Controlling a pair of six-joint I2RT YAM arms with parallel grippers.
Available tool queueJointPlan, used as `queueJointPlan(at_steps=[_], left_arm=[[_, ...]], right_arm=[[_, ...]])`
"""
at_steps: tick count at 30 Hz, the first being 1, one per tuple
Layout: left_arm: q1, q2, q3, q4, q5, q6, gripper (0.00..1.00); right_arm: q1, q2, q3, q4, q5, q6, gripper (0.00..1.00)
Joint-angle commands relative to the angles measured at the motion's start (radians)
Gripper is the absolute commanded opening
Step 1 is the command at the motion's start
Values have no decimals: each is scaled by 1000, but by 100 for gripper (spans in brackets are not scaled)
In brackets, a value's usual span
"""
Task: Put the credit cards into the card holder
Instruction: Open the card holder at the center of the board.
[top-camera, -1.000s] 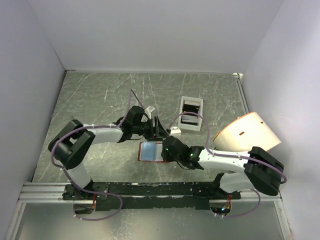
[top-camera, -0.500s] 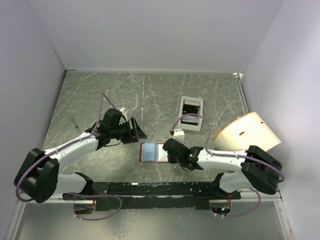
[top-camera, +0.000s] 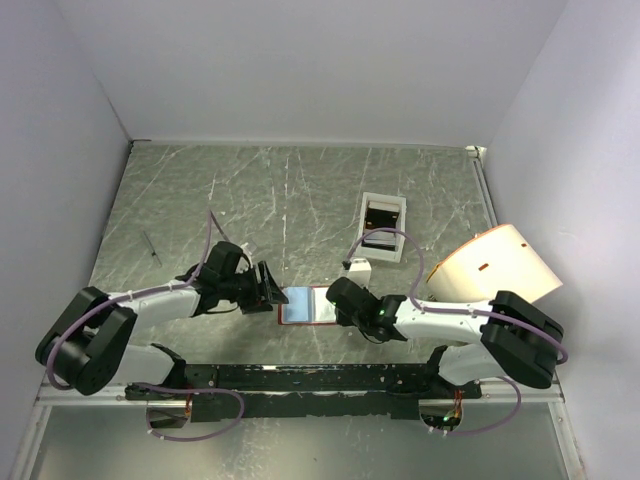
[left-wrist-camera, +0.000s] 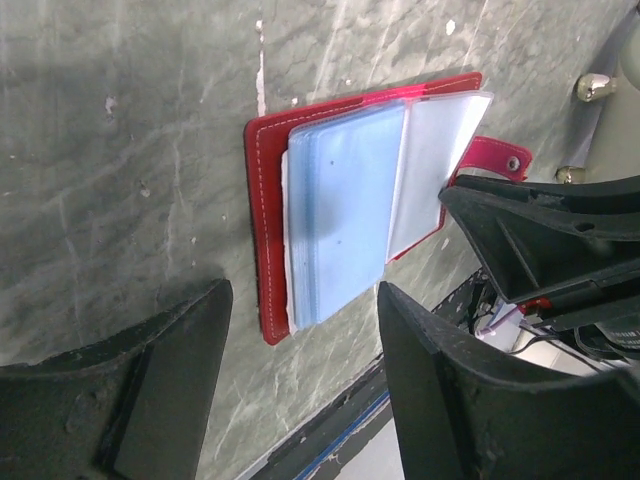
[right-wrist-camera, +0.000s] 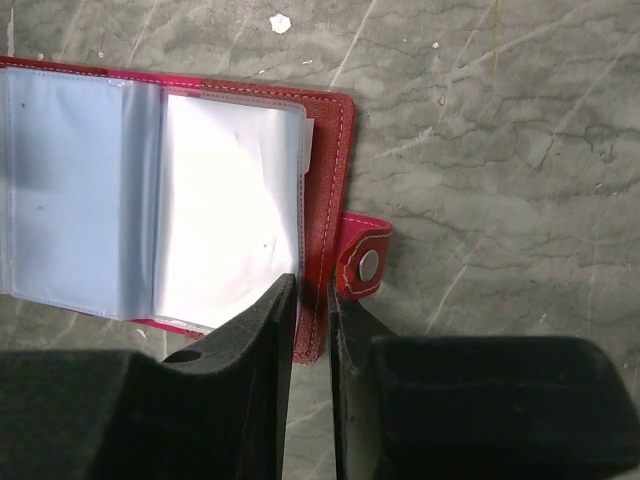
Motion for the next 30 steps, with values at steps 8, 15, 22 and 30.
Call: queueJointPlan(at_steps=[8,15,22,30], left_arm=[[-3,88,-51,246,115,-82,63],[-3,125,-12,198,91,-75,38],[-1,91,47,21,-2,-13,7],[57,-10,104,-173,-94,94,7]], right_arm=[[0,-1,-29,-47,16,6,18],[0,29,3,-38,12,-10,19],[-2,83,30,20,0,-35,20],[-3,183,149,68,-29,-106,22]])
